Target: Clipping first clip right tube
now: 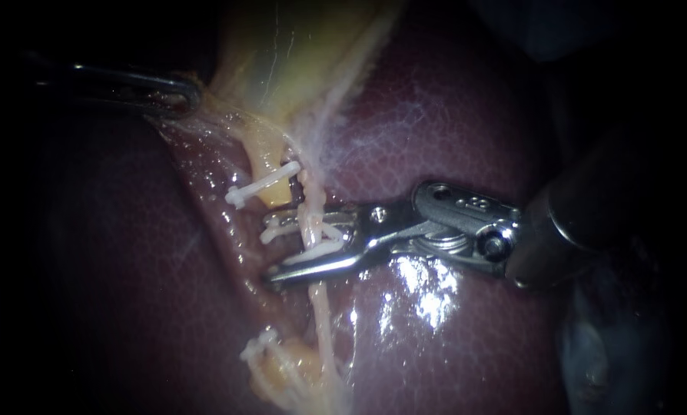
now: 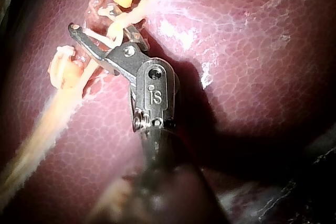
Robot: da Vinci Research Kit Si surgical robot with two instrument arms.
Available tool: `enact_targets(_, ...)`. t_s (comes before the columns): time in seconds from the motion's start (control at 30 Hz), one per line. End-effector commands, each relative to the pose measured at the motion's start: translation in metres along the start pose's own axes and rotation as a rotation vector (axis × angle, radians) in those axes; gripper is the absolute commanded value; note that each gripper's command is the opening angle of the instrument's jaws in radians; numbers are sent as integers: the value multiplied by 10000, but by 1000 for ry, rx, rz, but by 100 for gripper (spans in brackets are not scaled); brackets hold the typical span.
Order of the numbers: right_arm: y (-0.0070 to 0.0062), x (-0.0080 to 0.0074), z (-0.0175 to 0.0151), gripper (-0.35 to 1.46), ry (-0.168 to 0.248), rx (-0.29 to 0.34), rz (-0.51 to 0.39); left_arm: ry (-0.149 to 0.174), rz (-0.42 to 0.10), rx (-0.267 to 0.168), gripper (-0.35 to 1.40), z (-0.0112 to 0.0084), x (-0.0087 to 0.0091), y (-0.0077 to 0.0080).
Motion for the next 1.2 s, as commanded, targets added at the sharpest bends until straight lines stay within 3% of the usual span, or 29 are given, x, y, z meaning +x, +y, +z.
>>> enact_targets(0.03, 0, 0, 0, 50, 0, 0, 0, 0, 0, 0, -35, 0, 0, 0)
enact_targets(0.27, -15, -7, -3, 50, -14, 41, -5, 0, -6, 0, -35, 0, 0, 0)
enact_targets(0.4, -28, -13, -4, 49, -35, 83, 60, 0, -6, 1, -35, 0, 0, 1)
enact_targets(0.67, -52, -36, 0, 48, -22, 161, 166, 0, -5, 1, -35, -1, 0, 1)
enact_targets(0.8, -61, -40, 3, 48, -6, 187, 197, 0, -11, 1, -35, -1, 0, 1)
enact_targets(1.2, -67, -52, 1, 45, -13, 227, 241, 0, -11, 1, -35, -1, 1, 1)
